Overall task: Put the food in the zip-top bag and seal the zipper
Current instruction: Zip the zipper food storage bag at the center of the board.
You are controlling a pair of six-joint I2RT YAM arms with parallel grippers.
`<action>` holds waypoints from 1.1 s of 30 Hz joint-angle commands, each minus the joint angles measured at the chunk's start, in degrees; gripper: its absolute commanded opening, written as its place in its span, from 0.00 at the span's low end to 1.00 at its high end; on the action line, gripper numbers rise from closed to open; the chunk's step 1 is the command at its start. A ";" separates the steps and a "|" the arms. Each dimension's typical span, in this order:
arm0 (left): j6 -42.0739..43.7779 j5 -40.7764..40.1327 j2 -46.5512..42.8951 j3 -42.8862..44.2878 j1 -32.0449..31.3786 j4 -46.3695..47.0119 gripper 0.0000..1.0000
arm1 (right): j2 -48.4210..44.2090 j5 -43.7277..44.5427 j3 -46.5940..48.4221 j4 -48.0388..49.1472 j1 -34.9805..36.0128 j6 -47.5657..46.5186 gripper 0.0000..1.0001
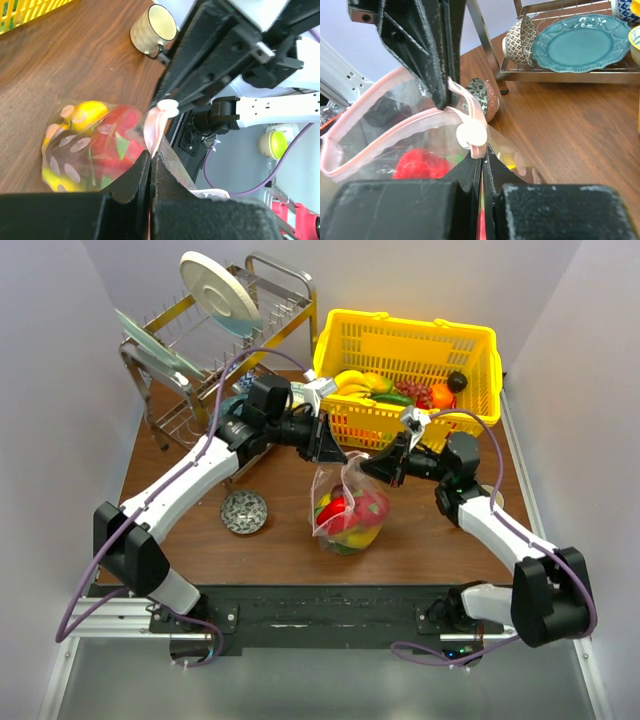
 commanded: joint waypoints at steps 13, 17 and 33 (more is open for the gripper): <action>14.03 -2.11 -5.86 12.55 -0.17 -0.13 0.79 | -13.37 4.55 13.63 -32.09 0.57 1.24 0.00; 17.28 -0.89 -9.03 8.59 -2.01 6.37 0.81 | -14.60 4.99 14.87 -34.29 0.66 2.83 0.00; 25.64 -8.70 -4.91 7.17 -8.60 6.56 0.74 | -15.65 5.08 18.65 -40.10 1.01 1.60 0.00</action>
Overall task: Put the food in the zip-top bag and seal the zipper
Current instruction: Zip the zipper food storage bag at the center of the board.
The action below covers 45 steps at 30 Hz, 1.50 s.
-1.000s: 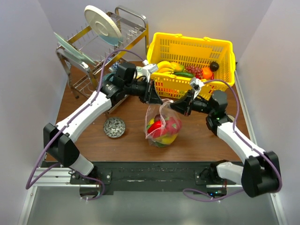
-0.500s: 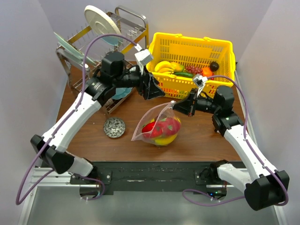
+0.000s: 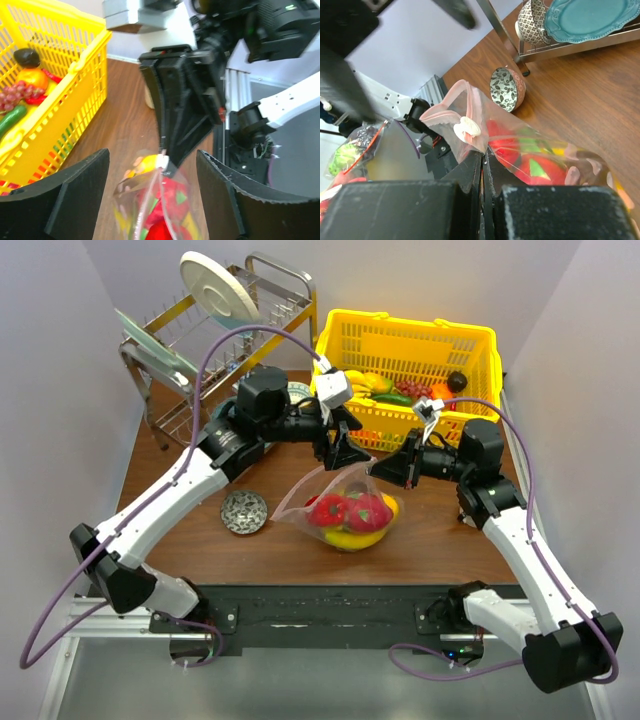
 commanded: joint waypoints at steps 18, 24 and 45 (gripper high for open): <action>6.25 4.43 3.37 -2.08 -1.31 -0.29 0.58 | -0.79 -1.06 3.74 1.25 0.49 -0.94 0.00; 7.12 4.34 4.16 -2.08 -1.58 -1.17 0.39 | -0.70 -1.15 3.74 1.25 0.49 -0.94 0.00; 5.81 3.81 2.23 0.82 -1.66 -4.24 0.00 | -4.56 6.85 7.09 -13.62 0.40 -23.61 0.71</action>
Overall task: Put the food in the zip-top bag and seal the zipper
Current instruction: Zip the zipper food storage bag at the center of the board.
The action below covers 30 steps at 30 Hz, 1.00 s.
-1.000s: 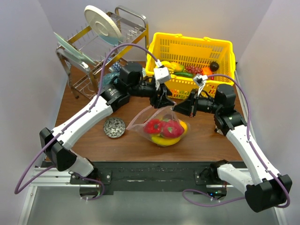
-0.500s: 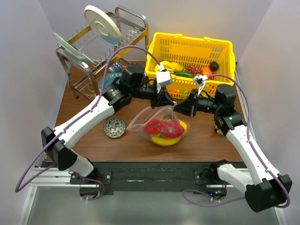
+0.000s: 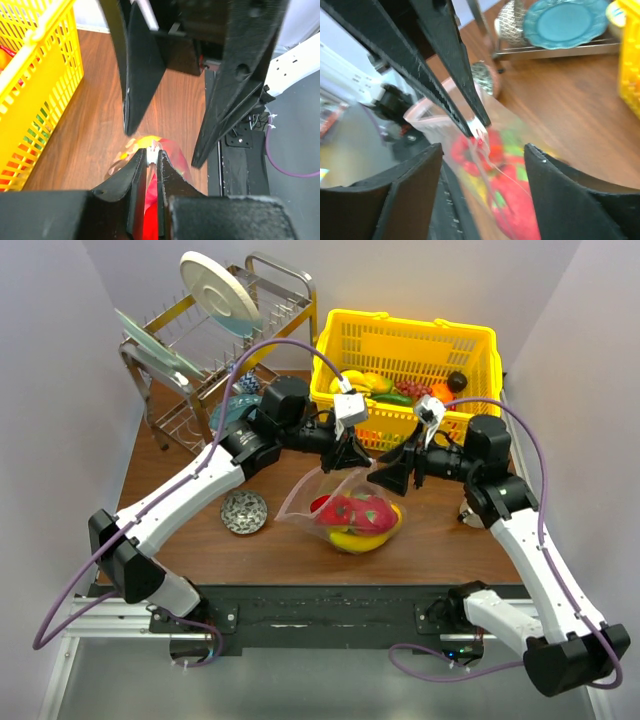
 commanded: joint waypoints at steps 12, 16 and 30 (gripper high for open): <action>-2.05 3.04 -5.37 3.69 -0.31 -1.54 0.00 | -4.00 -8.27 -2.40 12.70 0.10 -6.82 0.61; -2.49 3.39 -5.64 3.95 -0.48 -1.19 0.00 | -3.47 -9.59 -3.28 15.25 0.36 -5.16 0.60; -3.63 4.01 -5.90 4.12 -0.48 -0.04 0.00 | -2.24 -11.17 -5.83 16.57 2.38 -4.97 0.47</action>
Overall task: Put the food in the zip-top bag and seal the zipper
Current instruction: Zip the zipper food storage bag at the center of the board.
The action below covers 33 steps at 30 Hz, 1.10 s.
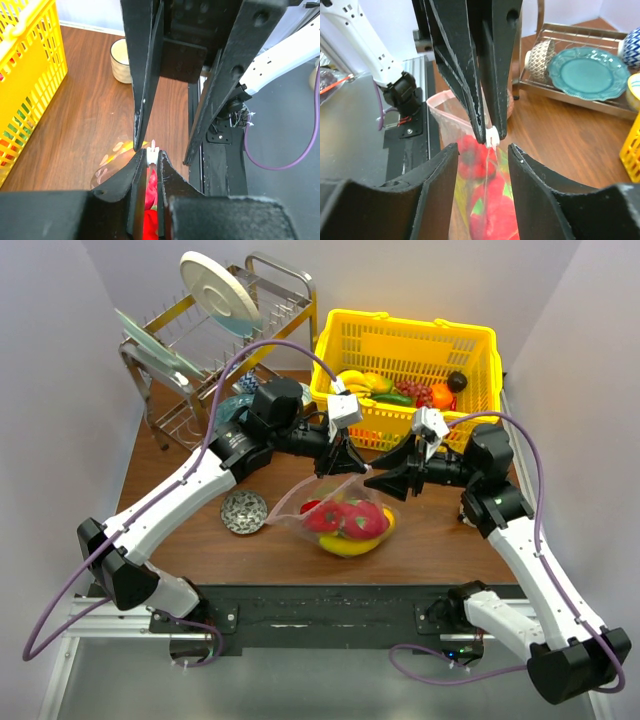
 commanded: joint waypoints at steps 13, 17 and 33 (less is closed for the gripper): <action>-0.64 1.25 -3.59 3.78 -0.20 3.17 0.00 | 1.92 -2.70 -0.32 2.50 1.42 0.60 0.00; -0.20 0.11 -4.03 2.81 -0.20 2.64 0.00 | 0.60 0.72 0.29 1.27 1.42 1.21 0.00; -1.07 -8.85 -7.89 -6.23 -0.29 4.40 0.00 | -8.53 45.43 -2.96 1.53 1.42 11.67 0.00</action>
